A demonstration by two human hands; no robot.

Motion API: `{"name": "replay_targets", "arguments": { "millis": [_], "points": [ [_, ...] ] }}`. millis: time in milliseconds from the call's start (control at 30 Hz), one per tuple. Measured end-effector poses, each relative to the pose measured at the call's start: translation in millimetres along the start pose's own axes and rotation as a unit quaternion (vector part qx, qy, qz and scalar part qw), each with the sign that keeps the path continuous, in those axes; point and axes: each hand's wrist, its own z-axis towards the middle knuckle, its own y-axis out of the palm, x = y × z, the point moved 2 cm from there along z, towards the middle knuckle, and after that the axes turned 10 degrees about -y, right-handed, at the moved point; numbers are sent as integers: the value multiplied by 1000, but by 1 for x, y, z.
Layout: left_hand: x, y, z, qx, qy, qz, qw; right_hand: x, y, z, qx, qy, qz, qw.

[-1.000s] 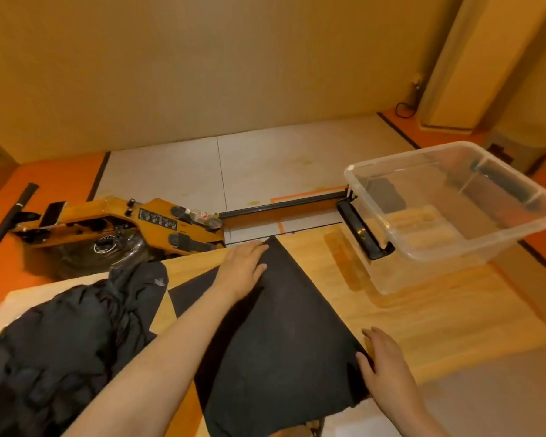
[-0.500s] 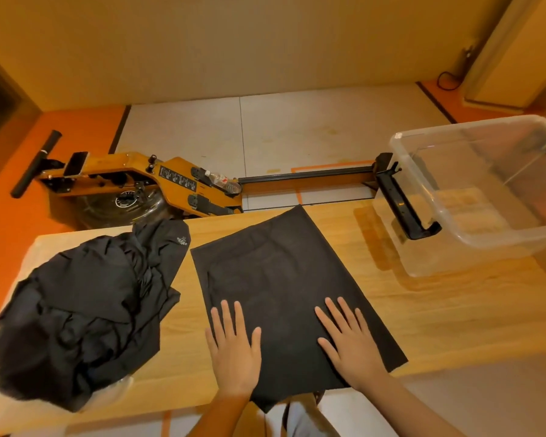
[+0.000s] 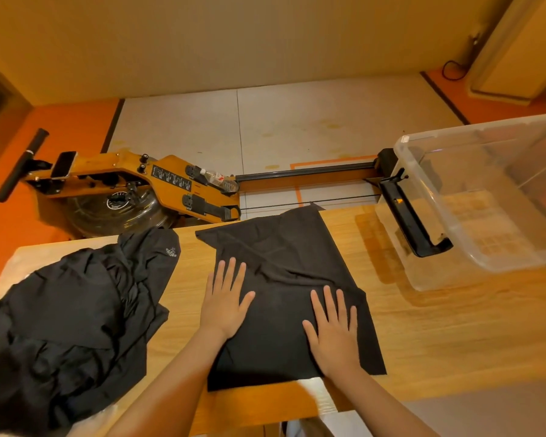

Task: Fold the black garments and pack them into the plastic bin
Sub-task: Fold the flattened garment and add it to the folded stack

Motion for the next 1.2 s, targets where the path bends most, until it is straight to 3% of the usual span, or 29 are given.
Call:
{"name": "replay_targets", "arguments": {
  "millis": [167,367,467,600,733,900,1067,1200],
  "points": [
    [-2,-2,-56,88,-11,-62,994,13,-13,-23,57,-102,-30,993],
    [2,31,-153,23,127,-64,990,37,-5,-68,16,-148,-59,987],
    [-11,43,-172,-15,116,-13,993,41,8,-85,-29,-159,-74,984],
    [-28,54,-185,-2,121,29,992,34,8,-99,-26,-177,-72,981],
    [-32,61,-198,57,110,-2,992,32,16,-106,-15,-203,-98,974],
    [-34,48,-222,52,35,-27,998,25,21,-124,30,-224,-99,969],
    [-45,45,-229,77,61,-15,995,27,15,-142,60,-249,-108,961],
    [-51,38,-234,61,81,-16,995,38,5,-151,75,-248,-37,965]
  ]
}}
